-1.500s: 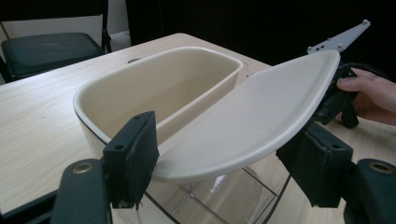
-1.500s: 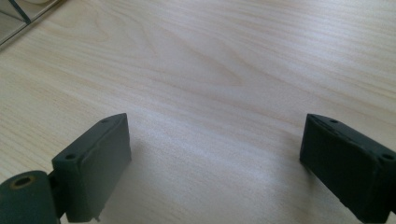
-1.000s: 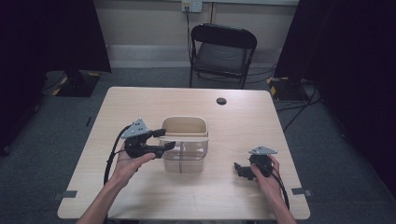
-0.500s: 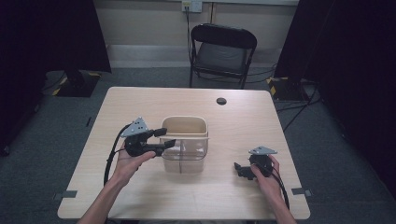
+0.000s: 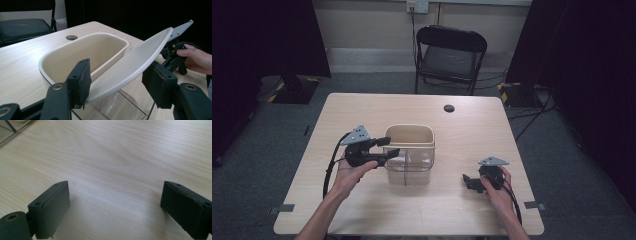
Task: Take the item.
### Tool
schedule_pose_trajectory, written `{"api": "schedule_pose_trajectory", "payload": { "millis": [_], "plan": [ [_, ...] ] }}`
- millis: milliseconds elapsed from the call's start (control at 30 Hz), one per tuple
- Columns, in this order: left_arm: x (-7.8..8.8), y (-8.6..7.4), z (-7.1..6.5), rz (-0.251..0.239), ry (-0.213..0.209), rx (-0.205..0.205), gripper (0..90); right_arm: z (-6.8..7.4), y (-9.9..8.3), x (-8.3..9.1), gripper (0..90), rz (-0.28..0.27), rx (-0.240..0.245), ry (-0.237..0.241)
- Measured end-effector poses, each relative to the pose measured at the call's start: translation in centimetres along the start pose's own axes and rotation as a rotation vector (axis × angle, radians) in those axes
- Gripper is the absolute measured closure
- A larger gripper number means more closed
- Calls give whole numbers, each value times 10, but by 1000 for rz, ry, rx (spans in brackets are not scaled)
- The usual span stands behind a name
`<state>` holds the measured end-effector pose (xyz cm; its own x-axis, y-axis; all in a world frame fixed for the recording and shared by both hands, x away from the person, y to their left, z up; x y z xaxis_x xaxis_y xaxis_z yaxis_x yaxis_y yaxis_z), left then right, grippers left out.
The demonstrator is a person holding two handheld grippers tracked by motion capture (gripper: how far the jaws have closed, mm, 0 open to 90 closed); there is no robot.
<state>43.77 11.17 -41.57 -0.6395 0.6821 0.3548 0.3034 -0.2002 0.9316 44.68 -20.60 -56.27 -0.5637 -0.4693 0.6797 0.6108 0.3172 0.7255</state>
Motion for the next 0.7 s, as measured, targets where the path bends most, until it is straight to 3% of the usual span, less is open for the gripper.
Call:
{"api": "schedule_pose_trajectory", "payload": {
  "millis": [700],
  "plan": [
    [0,0,0,1,-5,10,401,0,0,0,82,0,0,0]
  ]
}}
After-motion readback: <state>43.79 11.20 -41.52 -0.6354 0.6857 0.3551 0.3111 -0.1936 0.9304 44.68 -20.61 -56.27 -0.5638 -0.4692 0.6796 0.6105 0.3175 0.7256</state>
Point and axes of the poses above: each handheld gripper's, and its own axes: x roughly backward along the jaws, y roughly out of its top, z roughly to its left, the point moved 9 cm from there along -x, roughly forward along the jaws, and after that the axes turned 10 degrees about y, right-handed, at the moved point
